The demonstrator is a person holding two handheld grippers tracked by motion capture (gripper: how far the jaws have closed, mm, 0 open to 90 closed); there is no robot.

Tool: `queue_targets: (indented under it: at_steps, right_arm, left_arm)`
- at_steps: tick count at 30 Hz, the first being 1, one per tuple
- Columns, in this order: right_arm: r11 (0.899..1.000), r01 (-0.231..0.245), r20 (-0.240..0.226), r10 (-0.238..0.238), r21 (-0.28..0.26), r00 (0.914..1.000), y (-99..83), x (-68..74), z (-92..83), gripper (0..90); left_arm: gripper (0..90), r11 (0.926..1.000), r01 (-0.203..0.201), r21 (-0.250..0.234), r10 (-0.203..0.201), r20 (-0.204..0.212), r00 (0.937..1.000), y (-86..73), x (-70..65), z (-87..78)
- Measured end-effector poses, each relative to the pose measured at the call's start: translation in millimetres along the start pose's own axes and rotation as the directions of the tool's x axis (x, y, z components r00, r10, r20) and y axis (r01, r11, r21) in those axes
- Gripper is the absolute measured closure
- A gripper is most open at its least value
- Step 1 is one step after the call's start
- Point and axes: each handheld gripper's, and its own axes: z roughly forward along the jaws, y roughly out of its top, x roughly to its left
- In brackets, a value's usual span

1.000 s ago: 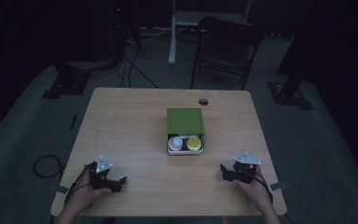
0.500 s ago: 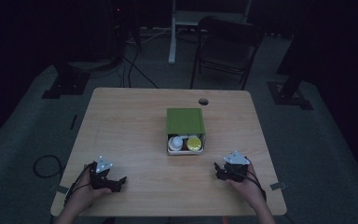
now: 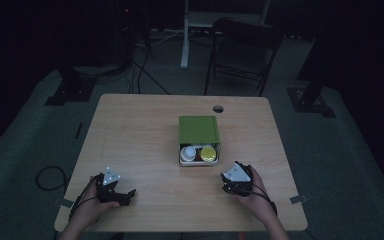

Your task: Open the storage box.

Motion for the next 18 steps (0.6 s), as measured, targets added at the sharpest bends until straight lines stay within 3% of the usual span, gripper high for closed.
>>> queue_targets:
  at_steps: [6, 8, 10, 18]
  right_arm:
    - [0.996, 0.083, -0.001, -0.083, -0.026, 0.9966, 7.0, 9.1, 0.8, 36.6]
    - [0.983, 0.178, 0.016, -0.177, -0.043, 0.9840, 10.4, 15.5, 1.2, 42.3]
    - [0.972, 0.230, 0.030, -0.228, -0.051, 0.9731, 12.7, 20.0, 1.4, 43.8]
    - [0.938, 0.336, 0.034, -0.335, -0.087, 0.9417, 22.1, 36.1, 2.8, 46.3]
  left_arm:
    - [0.0, 1.0000, 0.001, 0.000, -0.001, 0.000, 1.0000, 0.0, 0.0, 0.0]
    - [0.0, 1.0000, -0.001, 0.001, 0.001, 0.000, 1.0000, 0.0, 0.1, -0.1]
    - [0.0, 1.0000, 0.000, 0.000, 0.000, 0.000, 1.0000, 0.0, 0.0, 0.0]
    - [0.0, 1.0000, -0.001, 0.001, 0.001, 0.000, 1.0000, 0.0, 0.1, -0.1]
